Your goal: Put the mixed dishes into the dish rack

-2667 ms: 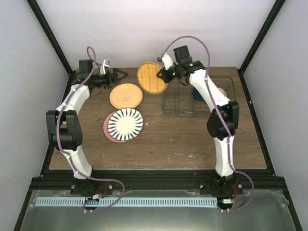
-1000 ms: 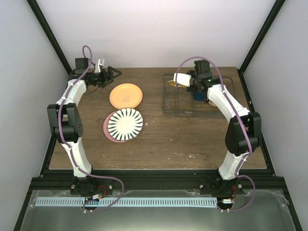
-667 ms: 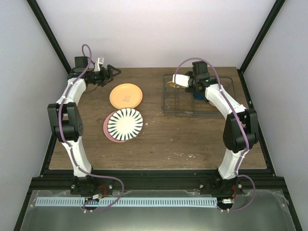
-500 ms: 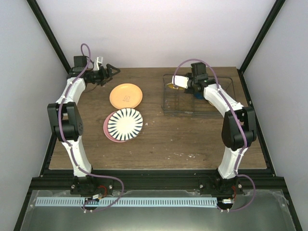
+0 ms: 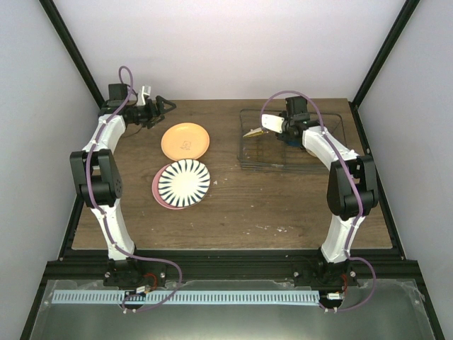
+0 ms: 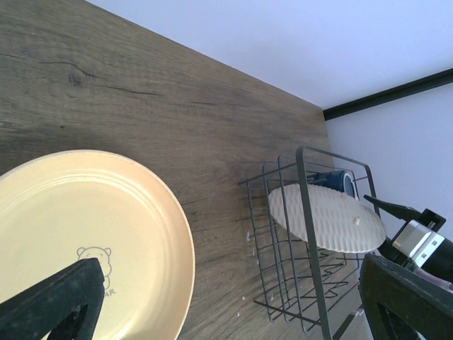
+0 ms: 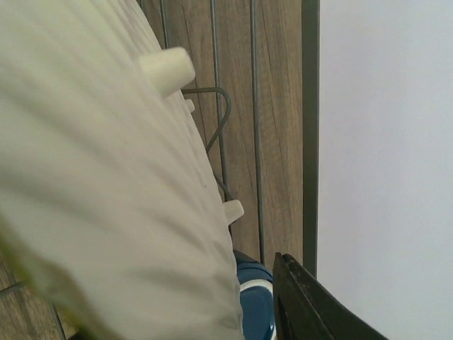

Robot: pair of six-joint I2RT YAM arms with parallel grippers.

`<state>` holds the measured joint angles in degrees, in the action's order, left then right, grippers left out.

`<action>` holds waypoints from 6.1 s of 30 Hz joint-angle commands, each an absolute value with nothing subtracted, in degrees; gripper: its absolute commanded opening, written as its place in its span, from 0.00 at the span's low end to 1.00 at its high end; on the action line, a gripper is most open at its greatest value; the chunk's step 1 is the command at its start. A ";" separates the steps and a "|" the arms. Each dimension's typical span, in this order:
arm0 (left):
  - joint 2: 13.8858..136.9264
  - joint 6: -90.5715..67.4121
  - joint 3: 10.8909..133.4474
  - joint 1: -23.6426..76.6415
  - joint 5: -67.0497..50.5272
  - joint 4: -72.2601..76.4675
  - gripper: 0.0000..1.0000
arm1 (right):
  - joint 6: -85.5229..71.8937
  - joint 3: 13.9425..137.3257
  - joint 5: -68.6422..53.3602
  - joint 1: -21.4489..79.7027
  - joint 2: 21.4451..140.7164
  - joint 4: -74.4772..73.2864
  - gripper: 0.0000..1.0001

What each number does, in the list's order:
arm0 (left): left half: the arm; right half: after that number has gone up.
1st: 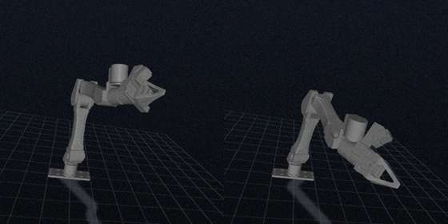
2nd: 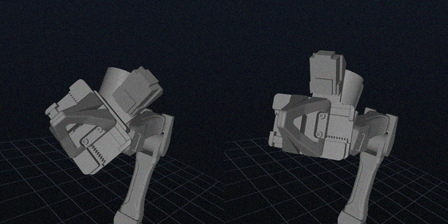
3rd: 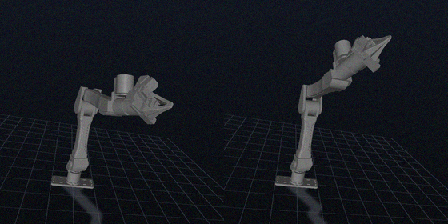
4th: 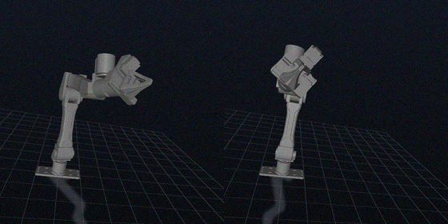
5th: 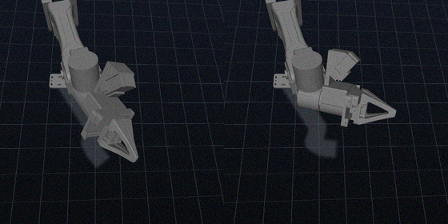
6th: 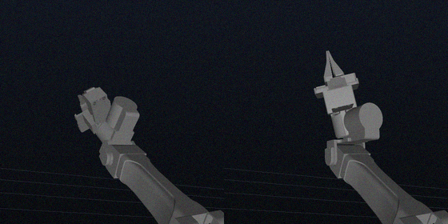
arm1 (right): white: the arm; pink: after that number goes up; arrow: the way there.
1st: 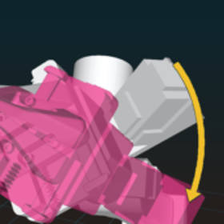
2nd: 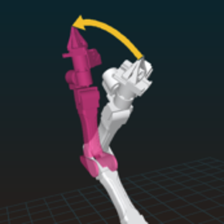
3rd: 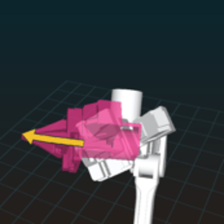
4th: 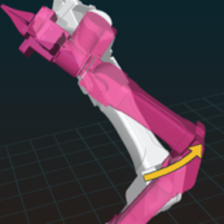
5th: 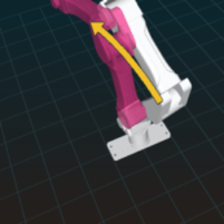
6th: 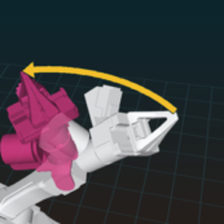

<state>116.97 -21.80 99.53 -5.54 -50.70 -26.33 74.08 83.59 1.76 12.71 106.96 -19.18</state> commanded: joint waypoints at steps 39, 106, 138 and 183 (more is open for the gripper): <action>120.12 -23.34 101.85 -5.64 -51.03 -25.93 1.00 | 65.91 98.18 9.67 10.63 111.53 -35.79 0.01; 119.88 -24.23 98.34 -5.06 -51.06 -24.19 1.00 | 63.65 100.30 1.45 16.70 110.94 -31.30 0.01; 119.84 -21.43 98.19 -4.88 -52.53 -26.52 1.00 | 49.97 99.12 15.21 18.31 97.54 -39.43 0.01; 119.89 -20.12 97.43 -5.19 -52.67 -27.30 1.00 | 54.35 89.75 15.91 18.74 94.15 -38.72 0.01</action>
<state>121.12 -20.73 97.38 -5.10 -51.70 -27.99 50.24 86.72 14.52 18.94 94.72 -40.56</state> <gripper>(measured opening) 0.997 0.068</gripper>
